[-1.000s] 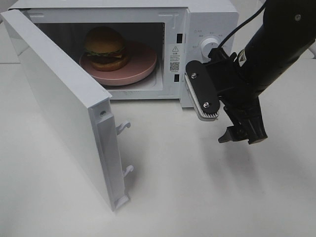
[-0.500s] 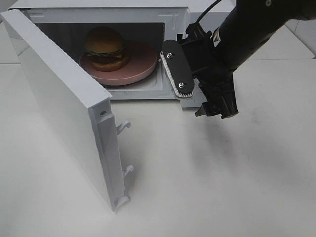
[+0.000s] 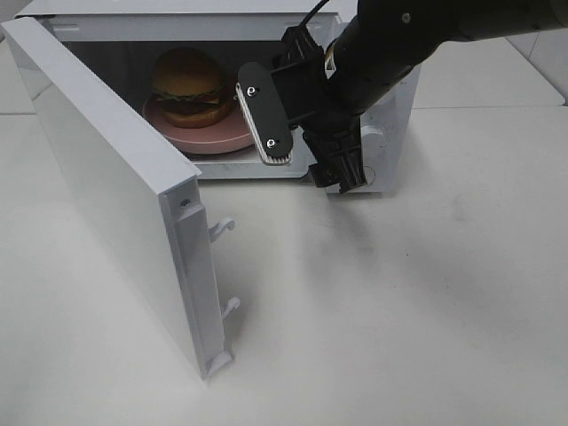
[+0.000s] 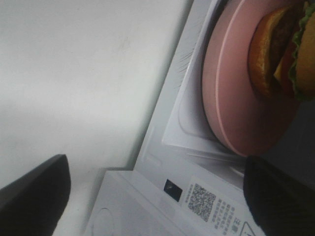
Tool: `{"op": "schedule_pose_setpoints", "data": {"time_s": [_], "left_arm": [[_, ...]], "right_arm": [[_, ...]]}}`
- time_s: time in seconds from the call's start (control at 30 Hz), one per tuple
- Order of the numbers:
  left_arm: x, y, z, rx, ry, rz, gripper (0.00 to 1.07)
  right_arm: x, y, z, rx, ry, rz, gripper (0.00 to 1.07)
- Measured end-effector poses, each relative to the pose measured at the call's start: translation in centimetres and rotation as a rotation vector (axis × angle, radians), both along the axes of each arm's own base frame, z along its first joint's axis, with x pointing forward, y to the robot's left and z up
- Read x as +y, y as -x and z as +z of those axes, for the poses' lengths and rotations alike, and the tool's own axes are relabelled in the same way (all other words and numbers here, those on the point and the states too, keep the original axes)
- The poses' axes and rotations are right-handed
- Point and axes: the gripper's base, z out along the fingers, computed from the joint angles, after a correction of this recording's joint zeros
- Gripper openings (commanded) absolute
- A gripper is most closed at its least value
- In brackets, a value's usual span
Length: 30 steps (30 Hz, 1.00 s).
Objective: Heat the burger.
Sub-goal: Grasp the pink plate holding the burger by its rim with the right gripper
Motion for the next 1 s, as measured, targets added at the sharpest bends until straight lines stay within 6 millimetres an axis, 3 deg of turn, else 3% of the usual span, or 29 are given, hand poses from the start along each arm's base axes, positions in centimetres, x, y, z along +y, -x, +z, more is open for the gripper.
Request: {"op": "schedule_pose_setpoints", "data": {"time_s": [0.33,1.0], "left_arm": [[0.0,0.0,0.0,0.000,0.000,0.000,0.87],[0.0,0.0,0.0,0.000,0.000,0.000,0.87]], "right_arm": [[2.1,-1.4,-0.7,-0.026,-0.028,0.019,0.89],[5.5,-5.9,-4.3,-0.005,-0.085,-0.049,0.88]]}}
